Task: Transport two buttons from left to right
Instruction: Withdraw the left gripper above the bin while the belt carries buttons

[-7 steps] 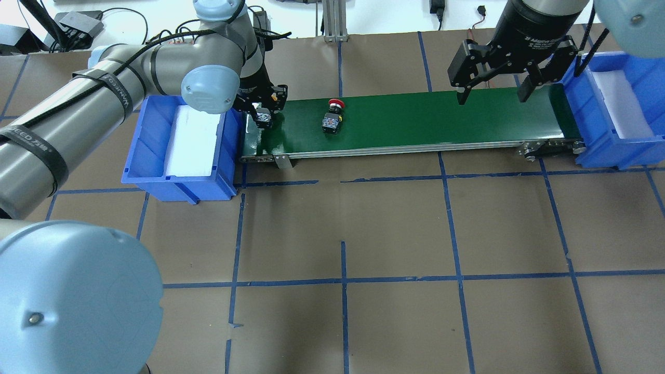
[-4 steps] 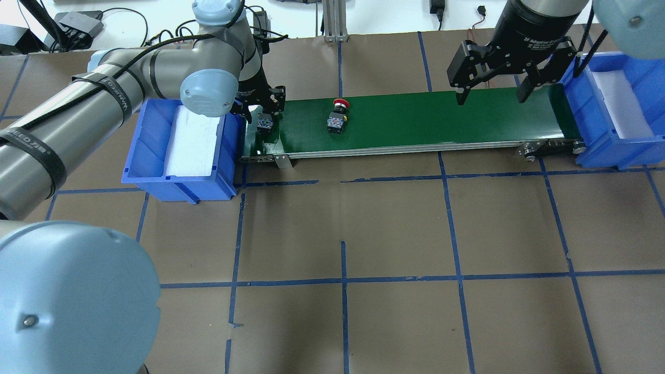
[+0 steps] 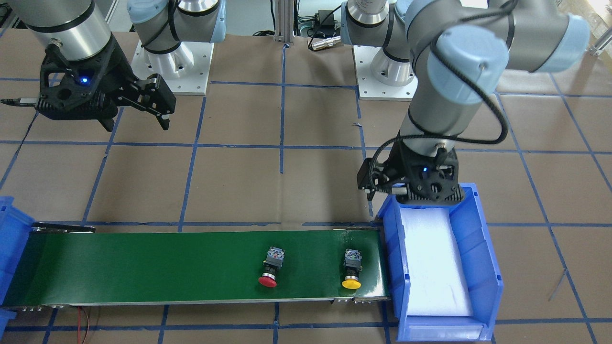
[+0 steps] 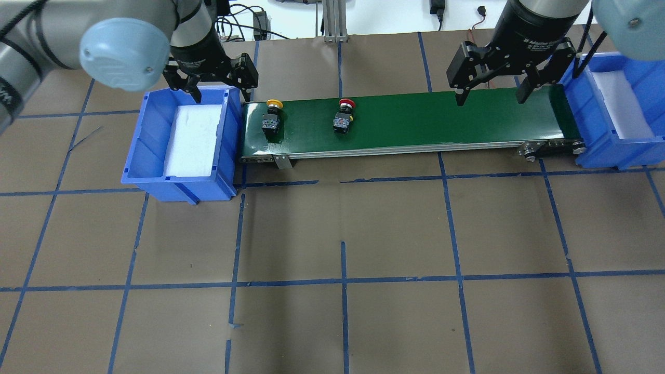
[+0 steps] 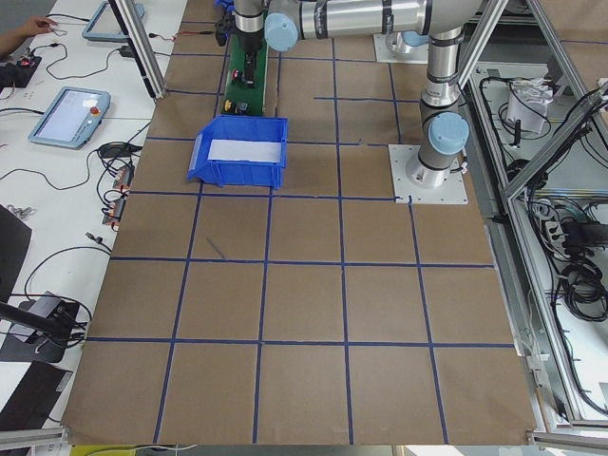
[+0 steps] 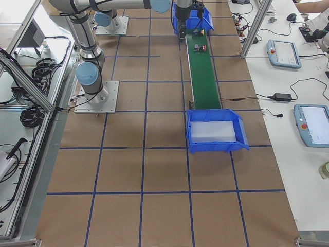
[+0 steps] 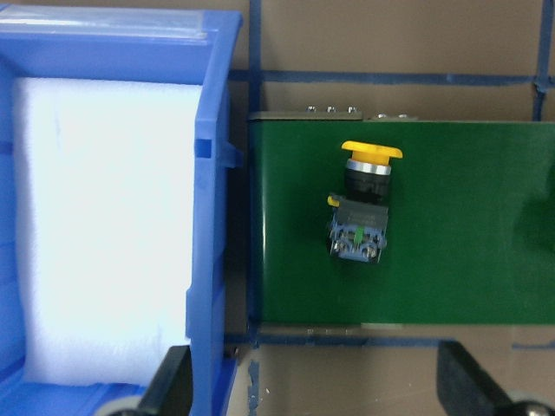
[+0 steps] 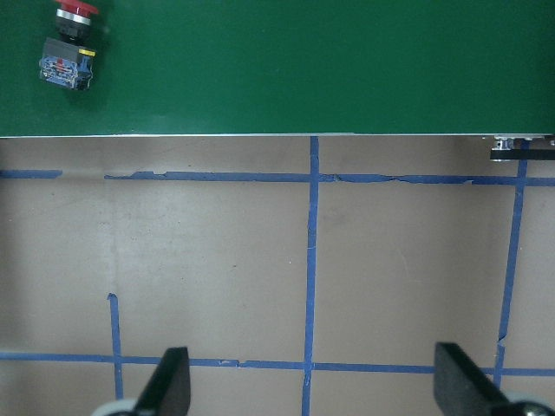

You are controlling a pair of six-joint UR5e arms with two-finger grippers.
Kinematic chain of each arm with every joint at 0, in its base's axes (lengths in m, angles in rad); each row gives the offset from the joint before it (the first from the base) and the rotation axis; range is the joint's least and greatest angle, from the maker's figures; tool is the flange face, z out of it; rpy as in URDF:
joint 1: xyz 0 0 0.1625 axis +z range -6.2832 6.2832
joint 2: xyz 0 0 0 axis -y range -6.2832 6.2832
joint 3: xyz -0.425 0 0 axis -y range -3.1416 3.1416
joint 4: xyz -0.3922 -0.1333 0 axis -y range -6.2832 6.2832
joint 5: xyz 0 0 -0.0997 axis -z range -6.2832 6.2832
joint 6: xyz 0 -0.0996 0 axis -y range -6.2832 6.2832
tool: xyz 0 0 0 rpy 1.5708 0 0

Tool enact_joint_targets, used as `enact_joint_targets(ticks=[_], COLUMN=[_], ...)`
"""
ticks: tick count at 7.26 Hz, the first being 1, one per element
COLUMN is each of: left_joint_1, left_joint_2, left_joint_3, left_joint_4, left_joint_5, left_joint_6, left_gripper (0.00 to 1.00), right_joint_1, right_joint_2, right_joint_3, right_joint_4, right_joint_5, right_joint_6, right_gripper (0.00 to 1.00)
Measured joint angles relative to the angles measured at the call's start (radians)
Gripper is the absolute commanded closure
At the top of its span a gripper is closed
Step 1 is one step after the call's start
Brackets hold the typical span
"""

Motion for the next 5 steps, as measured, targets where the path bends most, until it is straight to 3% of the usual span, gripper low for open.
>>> enact_joint_targets(ticks=[3,5], left_joint_1=[0.023,0.044], left_joint_2=[0.129,0.164], left_joint_3=[-0.053,-0.119], left_joint_4=[-0.072,-0.072], left_joint_5=[0.002,-0.002], left_joint_6=[0.218,0.236], left_gripper=[0.0,0.0], right_joint_1=[-0.001,-0.001], right_joint_2=[0.004,0.007], right_joint_3=[-0.002,-0.004], right_joint_4=[-0.004,-0.003], right_joint_5=[-0.003,0.006], right_joint_6=[-0.002,0.008], right_gripper=[0.0,0.0])
